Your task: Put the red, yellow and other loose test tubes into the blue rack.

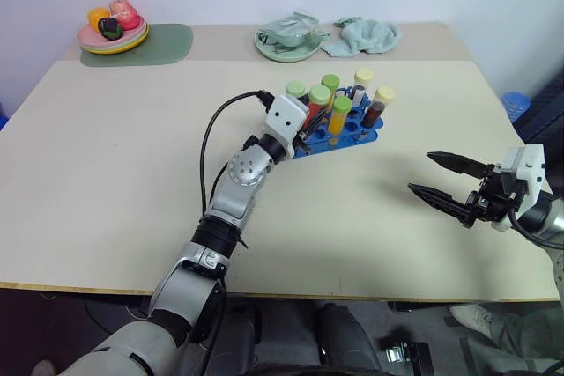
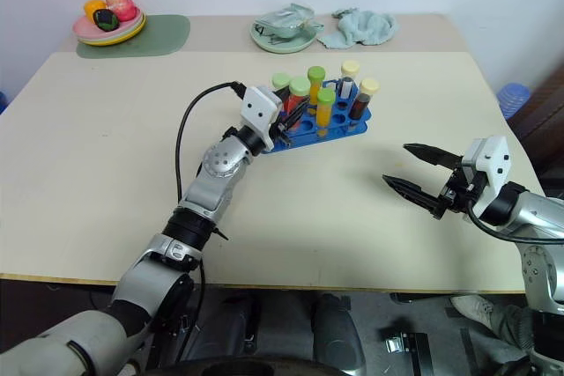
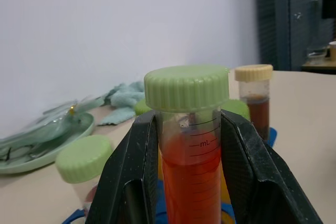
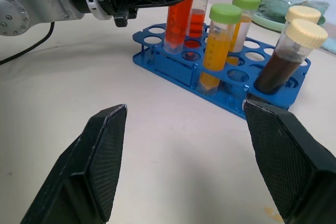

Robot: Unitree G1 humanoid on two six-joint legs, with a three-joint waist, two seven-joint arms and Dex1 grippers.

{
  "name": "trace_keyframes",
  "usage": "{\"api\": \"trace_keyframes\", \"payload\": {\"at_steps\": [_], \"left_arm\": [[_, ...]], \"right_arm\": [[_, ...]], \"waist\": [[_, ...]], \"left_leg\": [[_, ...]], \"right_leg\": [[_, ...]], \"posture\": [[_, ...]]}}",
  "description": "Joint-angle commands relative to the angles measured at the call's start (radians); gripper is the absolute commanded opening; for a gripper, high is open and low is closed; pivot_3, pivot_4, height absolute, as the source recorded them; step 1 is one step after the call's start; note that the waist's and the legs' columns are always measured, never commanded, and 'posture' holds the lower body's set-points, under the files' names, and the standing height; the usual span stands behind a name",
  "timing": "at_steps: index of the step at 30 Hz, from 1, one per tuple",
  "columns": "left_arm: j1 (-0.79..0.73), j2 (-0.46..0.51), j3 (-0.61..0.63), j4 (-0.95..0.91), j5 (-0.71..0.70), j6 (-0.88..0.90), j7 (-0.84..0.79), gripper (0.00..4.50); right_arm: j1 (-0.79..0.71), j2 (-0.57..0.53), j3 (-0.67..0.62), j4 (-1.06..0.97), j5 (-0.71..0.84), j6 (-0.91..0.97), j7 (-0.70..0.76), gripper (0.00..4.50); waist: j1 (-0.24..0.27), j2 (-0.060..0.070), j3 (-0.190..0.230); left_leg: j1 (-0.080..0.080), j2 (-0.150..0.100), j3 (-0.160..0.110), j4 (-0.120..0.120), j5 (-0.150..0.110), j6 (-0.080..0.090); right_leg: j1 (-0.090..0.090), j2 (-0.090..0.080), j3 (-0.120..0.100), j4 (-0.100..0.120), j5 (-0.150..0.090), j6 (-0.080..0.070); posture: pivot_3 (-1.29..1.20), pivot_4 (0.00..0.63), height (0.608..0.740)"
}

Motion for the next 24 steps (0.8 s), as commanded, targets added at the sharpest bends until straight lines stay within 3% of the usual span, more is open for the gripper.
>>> {"api": "trace_keyframes", "payload": {"at_steps": [1, 24], "left_arm": [[-0.004, 0.015, 0.023, 0.042, 0.018, 0.021, 0.020, 1.53], [0.019, -0.044, 0.033, 0.026, -0.017, 0.058, -0.070, 1.53]], "right_arm": [[-0.007, 0.006, -0.021, -0.011, 0.013, -0.022, 0.000, 3.62], [-0.054, 0.005, 0.009, -0.031, 0.016, 0.001, -0.040, 3.62]], "waist": [[0.000, 0.000, 0.000], [0.003, 0.000, 0.000]], "left_leg": [[0.000, 0.000, 0.000, 0.000, 0.000, 0.000], [-0.001, 0.000, 0.000, 0.000, 0.000, 0.000]], "right_leg": [[0.000, 0.000, 0.000, 0.000, 0.000, 0.000], [0.000, 0.000, 0.000, 0.000, 0.000, 0.000]], "posture": [[0.00, 0.150, 0.740], [0.00, 0.150, 0.740]]}}
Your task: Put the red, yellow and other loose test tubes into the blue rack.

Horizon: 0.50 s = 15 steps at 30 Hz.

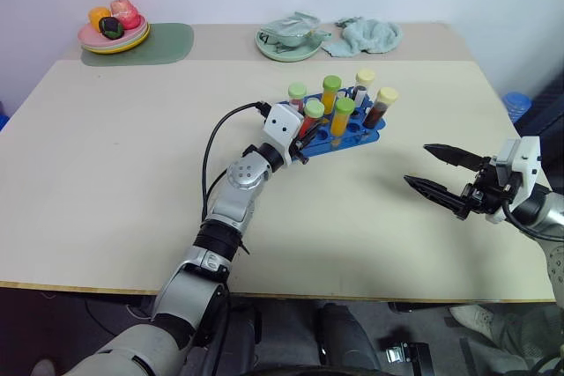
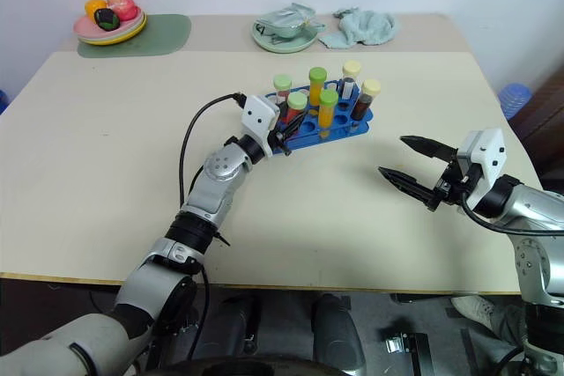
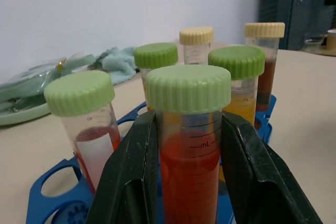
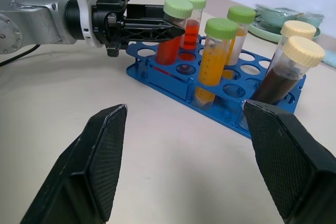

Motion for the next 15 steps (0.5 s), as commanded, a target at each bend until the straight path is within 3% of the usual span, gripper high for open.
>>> {"api": "trace_keyframes", "payload": {"at_steps": [1, 10, 11, 12, 15], "left_arm": [[-0.003, -0.004, -0.003, -0.019, 0.005, 0.009, -0.001, 1.53], [0.024, -0.006, 0.018, -0.050, -0.053, 0.031, -0.049, 1.53], [0.029, -0.007, 0.020, -0.060, -0.064, 0.034, -0.059, 2.15], [0.033, -0.005, 0.020, -0.067, -0.061, 0.027, -0.058, 2.43], [0.037, -0.002, 0.022, -0.073, -0.047, 0.018, -0.039, 3.91]], "right_arm": [[-0.007, -0.001, -0.019, -0.028, 0.016, -0.008, -0.001, 3.62], [0.013, 0.011, -0.026, -0.023, 0.013, -0.020, -0.005, 3.62], [0.014, 0.013, -0.025, -0.024, 0.012, -0.022, -0.006, 3.62], [0.016, 0.015, -0.025, -0.024, 0.011, -0.023, -0.007, 3.62], [0.015, 0.017, -0.027, -0.016, 0.009, -0.026, -0.004, 3.62]], "waist": [[0.000, 0.000, 0.000], [-0.001, 0.000, 0.000], [-0.002, 0.000, 0.000], [-0.002, 0.000, 0.000], [-0.001, 0.000, 0.000]], "left_leg": [[0.000, 0.000, 0.000, 0.000, 0.000, 0.000], [0.000, 0.000, 0.000, 0.000, 0.000, 0.000], [0.000, 0.000, 0.000, 0.000, 0.000, 0.000], [0.000, 0.000, 0.000, 0.000, 0.000, 0.000], [0.000, 0.000, 0.000, 0.000, 0.000, 0.000]], "right_leg": [[0.000, 0.000, 0.000, 0.000, 0.000, 0.000], [0.000, 0.000, 0.000, 0.000, 0.000, 0.000], [0.000, 0.000, 0.000, 0.000, 0.000, 0.000], [0.000, 0.000, 0.000, 0.000, 0.000, 0.000], [0.000, 0.000, 0.000, 0.000, 0.000, 0.000]], "posture": [[0.00, 0.150, 0.740], [0.00, 0.150, 0.740], [0.00, 0.150, 0.740], [0.00, 0.150, 0.740], [0.00, 0.150, 0.740]]}}
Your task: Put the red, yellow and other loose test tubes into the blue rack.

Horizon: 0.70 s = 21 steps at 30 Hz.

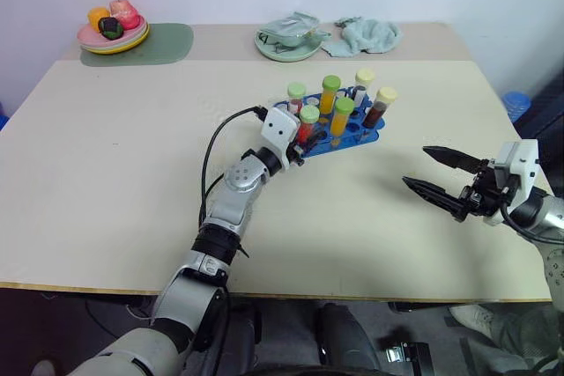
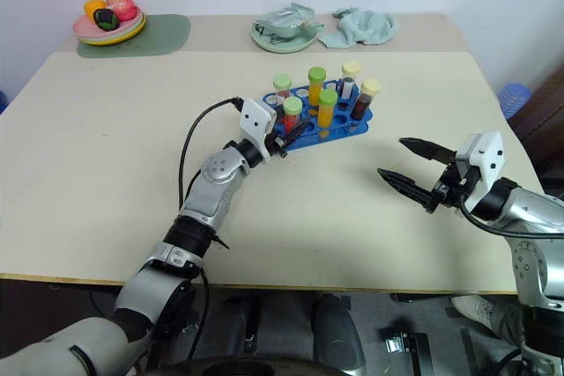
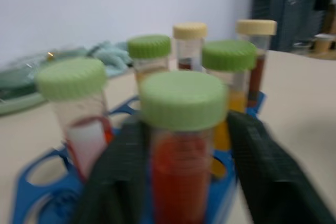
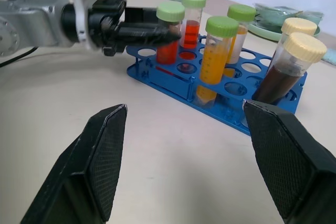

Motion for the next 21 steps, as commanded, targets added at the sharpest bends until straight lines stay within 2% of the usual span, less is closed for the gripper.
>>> {"api": "trace_keyframes", "payload": {"at_steps": [1, 8, 14, 17, 21], "left_arm": [[-0.007, 0.001, 0.010, -0.046, 0.000, -0.017, 0.009, 4.38], [0.048, 0.037, -0.003, -0.149, 0.032, -0.035, 0.024, 4.46], [0.144, 0.087, 0.056, -0.270, 0.019, -0.034, 0.078, 4.46], [0.236, 0.171, 0.088, -0.353, -0.086, -0.012, -0.055, 4.46], [0.367, 0.276, 0.143, -0.434, -0.149, 0.015, -0.124, 4.46]], "right_arm": [[0.002, 0.000, -0.028, -0.011, 0.009, -0.021, 0.001, 3.62], [0.041, -0.001, -0.053, 0.017, 0.003, -0.048, 0.016, 3.62], [0.101, -0.005, -0.091, 0.040, -0.002, -0.081, 0.028, 3.62], [0.126, 0.009, -0.093, 0.064, -0.034, -0.128, 0.016, 3.62], [0.114, 0.018, -0.083, 0.092, -0.034, -0.151, 0.019, 3.62]], "waist": [[0.000, 0.000, 0.000], [0.000, 0.000, 0.000], [0.000, 0.000, 0.000], [-0.004, 0.001, 0.000], [-0.005, 0.001, -0.001]], "left_leg": [[0.000, 0.000, 0.000, 0.000, 0.000, 0.000], [0.000, 0.000, 0.000, 0.000, 0.000, 0.000], [0.000, 0.000, 0.000, 0.000, 0.000, 0.000], [0.000, 0.001, 0.000, 0.000, 0.000, 0.000], [0.001, 0.002, 0.000, -0.001, 0.000, 0.001]], "right_leg": [[0.000, 0.000, 0.000, 0.000, 0.000, 0.000], [0.000, 0.000, 0.000, 0.000, 0.000, 0.000], [0.000, 0.000, 0.000, 0.000, 0.000, 0.000], [0.000, 0.000, 0.000, 0.000, 0.000, 0.000], [0.000, 0.000, 0.000, 0.000, 0.000, 0.000]], "posture": [[0.00, 0.150, 0.740], [0.00, 0.150, 0.740], [0.00, 0.150, 0.740], [0.00, 0.150, 0.740], [0.00, 0.150, 0.740]]}}
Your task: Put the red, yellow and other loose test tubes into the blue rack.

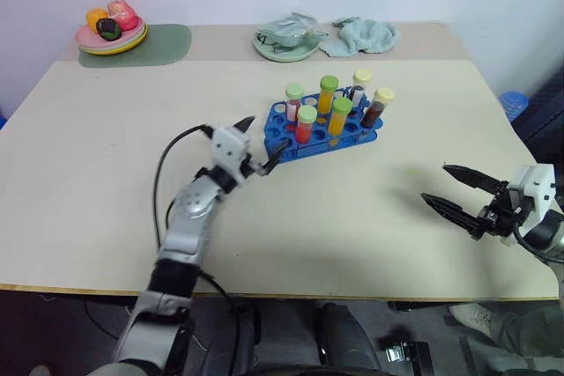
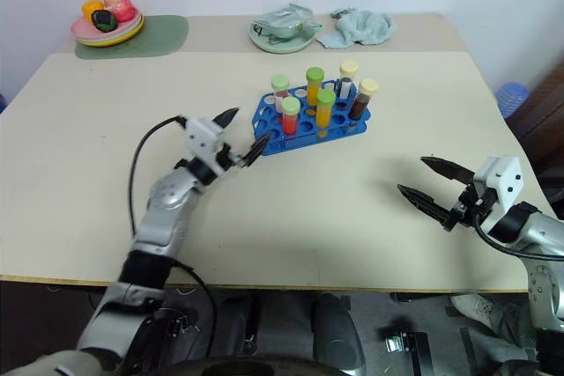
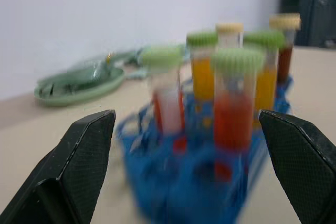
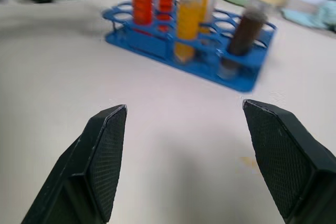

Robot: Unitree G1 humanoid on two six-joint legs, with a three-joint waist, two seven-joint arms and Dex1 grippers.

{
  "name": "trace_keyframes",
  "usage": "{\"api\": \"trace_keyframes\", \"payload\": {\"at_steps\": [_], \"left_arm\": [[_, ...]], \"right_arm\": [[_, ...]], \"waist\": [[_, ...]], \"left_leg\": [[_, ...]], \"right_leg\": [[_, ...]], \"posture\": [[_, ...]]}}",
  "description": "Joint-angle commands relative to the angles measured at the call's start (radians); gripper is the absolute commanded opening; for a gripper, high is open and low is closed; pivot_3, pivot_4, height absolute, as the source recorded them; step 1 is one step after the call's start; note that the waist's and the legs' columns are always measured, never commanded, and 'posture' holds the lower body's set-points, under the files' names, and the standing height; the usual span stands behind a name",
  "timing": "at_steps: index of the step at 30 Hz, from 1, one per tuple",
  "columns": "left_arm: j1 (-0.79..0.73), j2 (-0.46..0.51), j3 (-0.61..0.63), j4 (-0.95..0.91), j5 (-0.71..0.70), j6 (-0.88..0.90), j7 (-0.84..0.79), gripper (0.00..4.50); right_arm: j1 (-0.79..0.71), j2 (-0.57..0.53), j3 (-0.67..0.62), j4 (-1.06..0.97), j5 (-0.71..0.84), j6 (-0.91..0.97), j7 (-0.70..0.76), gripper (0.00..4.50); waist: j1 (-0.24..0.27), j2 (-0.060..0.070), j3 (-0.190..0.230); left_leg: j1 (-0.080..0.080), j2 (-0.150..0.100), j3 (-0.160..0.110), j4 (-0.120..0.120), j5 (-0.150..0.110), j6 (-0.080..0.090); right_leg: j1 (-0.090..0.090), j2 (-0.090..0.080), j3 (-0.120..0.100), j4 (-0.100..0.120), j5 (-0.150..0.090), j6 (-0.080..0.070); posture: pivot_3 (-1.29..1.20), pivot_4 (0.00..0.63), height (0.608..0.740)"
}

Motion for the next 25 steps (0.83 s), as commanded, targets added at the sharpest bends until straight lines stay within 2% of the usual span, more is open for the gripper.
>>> {"api": "trace_keyframes", "payload": {"at_steps": [1, 12, 15, 20, 25], "left_arm": [[0.091, 0.061, 0.059, -0.103, -0.061, -0.002, -0.053, 4.46], [0.390, 0.146, 0.147, -0.425, -0.211, 0.117, -0.085, 4.46], [0.428, 0.154, 0.144, -0.477, -0.229, 0.142, -0.078, 4.46], [0.574, 0.253, 0.183, -0.591, -0.320, 0.198, -0.186, 4.46], [0.600, 0.319, 0.211, -0.607, -0.360, 0.223, -0.250, 4.46]], "right_arm": [[-0.021, 0.009, -0.014, 0.018, -0.004, -0.036, -0.001, 3.62], [-0.089, -0.007, 0.005, 0.216, -0.020, -0.050, 0.046, 3.62], [-0.094, -0.017, -0.006, 0.256, -0.022, -0.064, 0.076, 3.62], [-0.064, -0.066, -0.002, 0.267, -0.040, -0.066, 0.145, 3.62], [-0.079, -0.114, -0.026, 0.301, -0.019, -0.045, 0.194, 3.62]], "waist": [[0.000, 0.000, 0.000], [0.004, 0.000, 0.000], [0.003, 0.001, 0.000], [0.000, 0.001, -0.001], [0.003, 0.001, -0.001]], "left_leg": [[0.000, 0.000, 0.000, 0.000, 0.000, 0.000], [0.000, 0.002, 0.000, 0.000, 0.000, 0.000], [0.001, 0.002, 0.000, 0.000, 0.000, 0.000], [0.001, 0.002, 0.001, -0.001, -0.001, 0.002], [0.005, 0.002, 0.002, -0.001, -0.001, 0.002]], "right_leg": [[0.000, 0.000, 0.000, 0.000, 0.000, 0.000], [0.001, -0.001, 0.000, -0.001, 0.000, 0.000], [0.001, 0.000, 0.000, -0.001, 0.000, 0.000], [0.002, -0.001, 0.001, -0.001, 0.000, 0.000], [0.007, 0.000, 0.001, -0.002, 0.000, -0.001]], "posture": [[0.00, 0.150, 0.740], [0.00, 0.150, 0.740], [0.00, 0.150, 0.740], [0.00, 0.150, 0.740], [0.00, 0.150, 0.740]]}}
